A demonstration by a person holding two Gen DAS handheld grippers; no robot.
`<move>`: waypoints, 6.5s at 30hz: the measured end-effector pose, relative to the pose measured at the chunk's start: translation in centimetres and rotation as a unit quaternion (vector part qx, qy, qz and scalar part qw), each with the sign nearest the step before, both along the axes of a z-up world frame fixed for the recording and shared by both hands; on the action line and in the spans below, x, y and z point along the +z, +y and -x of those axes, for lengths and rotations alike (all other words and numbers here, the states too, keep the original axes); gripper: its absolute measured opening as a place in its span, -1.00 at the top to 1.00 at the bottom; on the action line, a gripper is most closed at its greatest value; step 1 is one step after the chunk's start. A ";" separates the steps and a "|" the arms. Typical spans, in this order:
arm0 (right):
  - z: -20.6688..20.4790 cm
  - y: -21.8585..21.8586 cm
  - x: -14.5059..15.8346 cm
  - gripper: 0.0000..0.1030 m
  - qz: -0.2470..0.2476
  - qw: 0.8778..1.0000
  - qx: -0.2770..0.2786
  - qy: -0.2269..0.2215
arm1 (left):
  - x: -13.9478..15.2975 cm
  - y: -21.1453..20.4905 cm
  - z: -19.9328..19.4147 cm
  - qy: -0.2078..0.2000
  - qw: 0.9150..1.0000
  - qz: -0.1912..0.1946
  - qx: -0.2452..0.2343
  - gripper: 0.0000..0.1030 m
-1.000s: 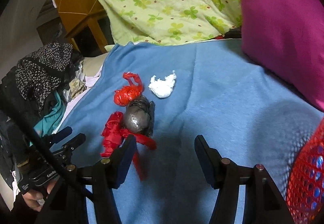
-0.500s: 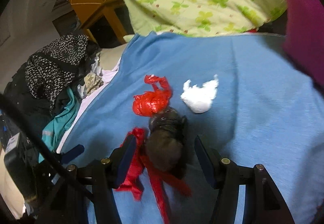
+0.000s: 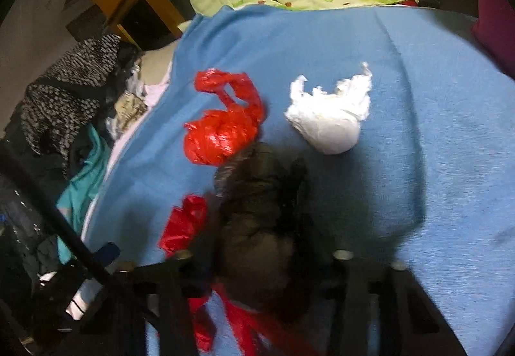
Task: Collect trash
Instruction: 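Grasp the black plastic bag with the right tool while the left tool grasps the red ribbon bundle, then lift the black bag with the right tool while the left tool lifts the red ribbon bundle, then carry the black bag with the right tool while the left tool carries the ribbon bundle toward the basket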
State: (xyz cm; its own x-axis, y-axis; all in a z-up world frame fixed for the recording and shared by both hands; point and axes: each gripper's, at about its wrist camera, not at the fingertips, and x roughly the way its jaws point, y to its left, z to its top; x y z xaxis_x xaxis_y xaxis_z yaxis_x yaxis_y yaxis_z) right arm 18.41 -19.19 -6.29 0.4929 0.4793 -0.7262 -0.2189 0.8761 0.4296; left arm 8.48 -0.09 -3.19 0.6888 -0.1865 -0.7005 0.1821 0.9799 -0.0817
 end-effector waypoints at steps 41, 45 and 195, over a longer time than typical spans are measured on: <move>10.8 -12.0 1.3 0.03 0.005 0.985 -0.159 0.064 | -1.3 -3.6 -2.7 0.054 0.995 0.041 -0.077 0.37; 10.4 -12.3 1.4 -0.12 -0.002 0.984 -0.163 0.068 | -0.8 -3.2 -1.9 0.045 0.995 0.039 -0.082 0.37; 34.2 -18.6 17.1 0.22 -0.049 0.945 -0.217 -0.238 | 15.0 -11.5 16.2 -0.135 0.979 -0.092 -0.124 0.36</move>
State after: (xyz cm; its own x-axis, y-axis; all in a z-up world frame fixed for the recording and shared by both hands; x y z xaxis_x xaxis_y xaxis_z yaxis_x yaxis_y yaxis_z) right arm -15.78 -37.76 10.81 0.9184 0.2113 -0.3345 -0.0380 0.8886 0.4571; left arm -7.73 -11.63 11.77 0.8034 -0.2586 -0.5364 0.4062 0.8966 0.1762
